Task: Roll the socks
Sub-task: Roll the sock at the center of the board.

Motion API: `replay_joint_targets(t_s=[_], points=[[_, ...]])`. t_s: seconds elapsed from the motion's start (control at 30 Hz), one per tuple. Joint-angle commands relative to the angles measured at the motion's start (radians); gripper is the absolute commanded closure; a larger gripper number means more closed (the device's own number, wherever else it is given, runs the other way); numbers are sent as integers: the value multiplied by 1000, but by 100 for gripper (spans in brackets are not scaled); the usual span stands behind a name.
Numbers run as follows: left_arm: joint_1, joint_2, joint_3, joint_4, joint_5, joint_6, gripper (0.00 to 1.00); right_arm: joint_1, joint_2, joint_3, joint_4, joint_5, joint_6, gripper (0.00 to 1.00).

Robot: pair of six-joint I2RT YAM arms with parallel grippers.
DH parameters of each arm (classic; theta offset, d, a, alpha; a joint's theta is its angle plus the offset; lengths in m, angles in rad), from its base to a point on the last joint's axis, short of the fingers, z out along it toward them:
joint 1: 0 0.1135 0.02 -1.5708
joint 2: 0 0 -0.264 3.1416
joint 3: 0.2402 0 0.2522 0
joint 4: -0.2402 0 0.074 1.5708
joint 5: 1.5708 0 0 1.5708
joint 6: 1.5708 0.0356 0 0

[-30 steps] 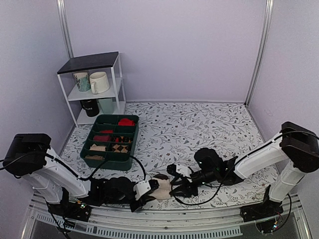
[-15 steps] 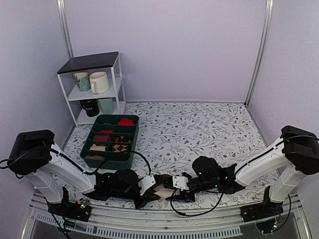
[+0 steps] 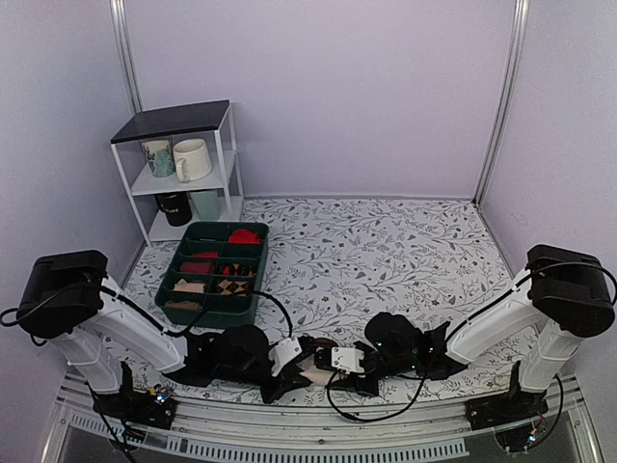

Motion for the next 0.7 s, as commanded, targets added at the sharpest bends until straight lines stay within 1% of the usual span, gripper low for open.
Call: replay_joint_targets(t_s=[0.0, 0.13, 0.23, 0.43, 0.5, 0.67], points=[[5, 75, -16, -186, 50, 4, 100, 2, 28, 32, -30, 42, 64, 66], [7, 78, -15, -187, 53, 4, 100, 4, -8, 36, -43, 88, 75, 54], [9, 76, -18, -186, 54, 3, 100, 3, -75, 17, -31, 109, 66, 50], [10, 78, -18, -185, 58, 1, 100, 1, -182, 9, -19, 53, 51, 50], [11, 78, -18, -183, 58, 2, 100, -3, -183, 9, -17, 23, 50, 52], [13, 82, -18, -183, 63, 3, 100, -19, -128, 12, -15, -35, 69, 56]])
